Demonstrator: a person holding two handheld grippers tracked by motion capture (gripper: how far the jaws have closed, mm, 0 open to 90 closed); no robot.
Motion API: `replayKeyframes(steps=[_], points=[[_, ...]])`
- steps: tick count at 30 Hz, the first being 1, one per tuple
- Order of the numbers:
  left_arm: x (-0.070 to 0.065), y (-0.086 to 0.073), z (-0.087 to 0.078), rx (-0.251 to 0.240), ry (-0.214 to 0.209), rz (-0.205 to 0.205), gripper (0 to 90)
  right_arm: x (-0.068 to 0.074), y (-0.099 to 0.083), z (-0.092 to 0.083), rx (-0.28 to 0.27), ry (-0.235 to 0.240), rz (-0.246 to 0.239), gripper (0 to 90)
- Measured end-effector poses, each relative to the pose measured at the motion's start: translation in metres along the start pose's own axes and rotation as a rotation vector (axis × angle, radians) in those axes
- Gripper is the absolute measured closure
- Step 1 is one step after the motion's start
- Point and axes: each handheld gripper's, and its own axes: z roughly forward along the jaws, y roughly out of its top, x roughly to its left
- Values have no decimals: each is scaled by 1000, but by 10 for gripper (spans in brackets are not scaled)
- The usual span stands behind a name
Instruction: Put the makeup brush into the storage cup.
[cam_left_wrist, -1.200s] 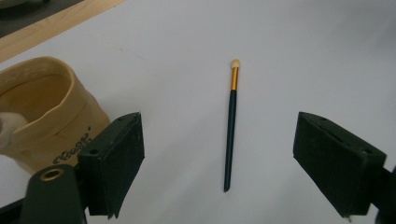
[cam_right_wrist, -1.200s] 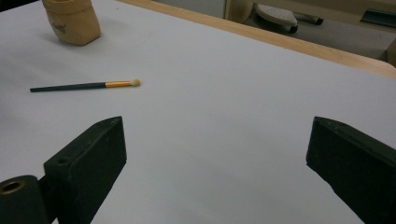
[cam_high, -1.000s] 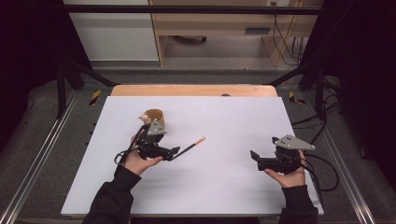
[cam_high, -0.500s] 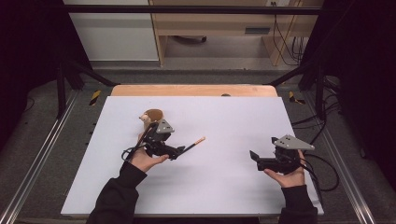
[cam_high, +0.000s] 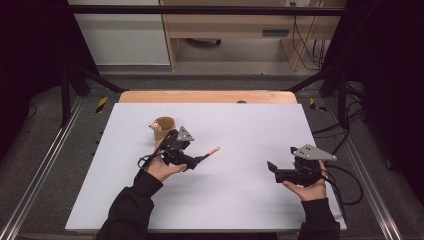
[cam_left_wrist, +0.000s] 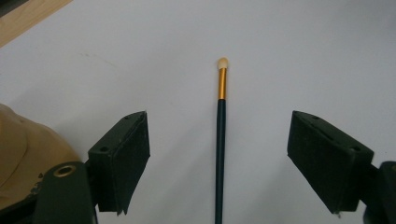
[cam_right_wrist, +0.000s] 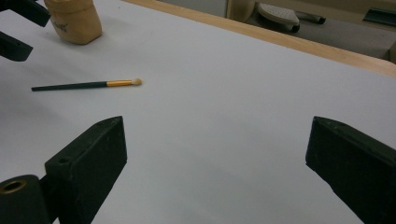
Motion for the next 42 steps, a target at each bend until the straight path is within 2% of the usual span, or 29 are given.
replayKeyframes(steps=[12, 21, 25, 30, 32, 40, 42], points=[[0, 9, 14, 22, -14, 9, 245, 0, 0, 0, -2, 1, -1, 55], [0, 10, 26, 66, -17, 26, 283, 0, 0, 0, 3, 3, 0, 56], [-1, 11, 29, 63, -20, 20, 297, 0, -1, 1, 5, 2, -1, 56], [0, 12, 33, 89, -27, 37, 305, 0, -1, 1, 4, 3, 1, 57], [-1, 12, 35, 85, -31, 32, 310, 0, -1, 1, 3, 2, -2, 57], [-2, 13, 43, 121, -32, 64, 353, -1, -1, 1, 4, 4, 4, 58], [-2, 13, 45, 122, -31, 59, 367, -1, -1, 1, 4, 5, 3, 58]])
